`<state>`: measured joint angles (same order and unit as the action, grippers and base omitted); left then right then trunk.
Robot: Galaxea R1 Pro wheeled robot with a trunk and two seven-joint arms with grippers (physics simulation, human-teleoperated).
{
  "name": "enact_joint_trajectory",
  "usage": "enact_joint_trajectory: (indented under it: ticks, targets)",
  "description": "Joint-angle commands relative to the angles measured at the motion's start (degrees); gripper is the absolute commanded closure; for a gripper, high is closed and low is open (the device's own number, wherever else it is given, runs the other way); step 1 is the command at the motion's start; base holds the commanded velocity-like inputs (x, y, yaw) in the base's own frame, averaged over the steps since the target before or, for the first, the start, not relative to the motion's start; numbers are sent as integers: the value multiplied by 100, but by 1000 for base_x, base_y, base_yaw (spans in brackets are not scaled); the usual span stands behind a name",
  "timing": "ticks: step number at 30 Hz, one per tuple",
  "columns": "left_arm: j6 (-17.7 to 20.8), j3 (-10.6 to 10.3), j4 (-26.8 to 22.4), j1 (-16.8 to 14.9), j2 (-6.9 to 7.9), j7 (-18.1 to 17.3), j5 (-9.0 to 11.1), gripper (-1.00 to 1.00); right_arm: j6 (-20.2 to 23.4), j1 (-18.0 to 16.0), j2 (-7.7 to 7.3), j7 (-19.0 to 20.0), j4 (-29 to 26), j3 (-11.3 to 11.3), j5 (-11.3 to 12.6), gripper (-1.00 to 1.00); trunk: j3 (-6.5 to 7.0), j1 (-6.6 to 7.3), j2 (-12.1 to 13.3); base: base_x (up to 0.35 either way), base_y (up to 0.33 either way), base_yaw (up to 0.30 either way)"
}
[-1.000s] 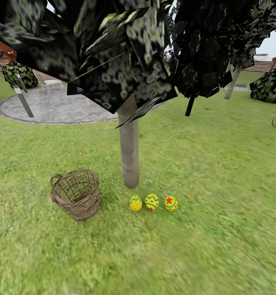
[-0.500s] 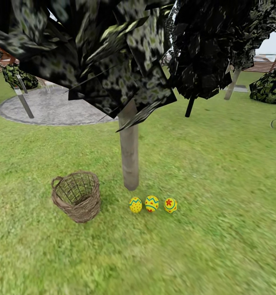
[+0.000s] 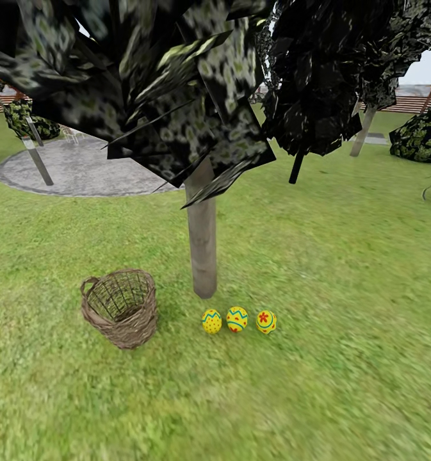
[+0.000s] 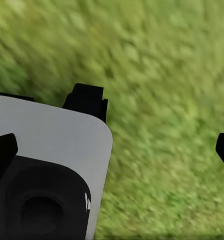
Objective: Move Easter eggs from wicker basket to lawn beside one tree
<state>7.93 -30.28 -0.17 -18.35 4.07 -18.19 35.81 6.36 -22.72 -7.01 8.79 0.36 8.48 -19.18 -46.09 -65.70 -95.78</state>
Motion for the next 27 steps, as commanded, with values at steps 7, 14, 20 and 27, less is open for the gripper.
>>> enact_joint_trajectory:
  ticks: [7,14,20,27]
  targets:
    - [34,-36,2,-2,121,-10,62,-100,14,-5,-2,17,0,49,-51,-100,-4,1,-2,0,0,0]
    - [34,-39,88,-2,265,-14,58,-100,14,-5,-2,17,-1,49,-51,-100,-4,1,-2,0,0,0]
    - [34,-40,96,-2,274,-11,58,-100,14,-5,-2,17,0,49,-51,-100,-4,1,-2,0,0,0]
    - [34,-40,97,-2,274,-12,58,-100,14,-5,-2,17,0,49,-51,-100,-4,1,-2,0,0,0]
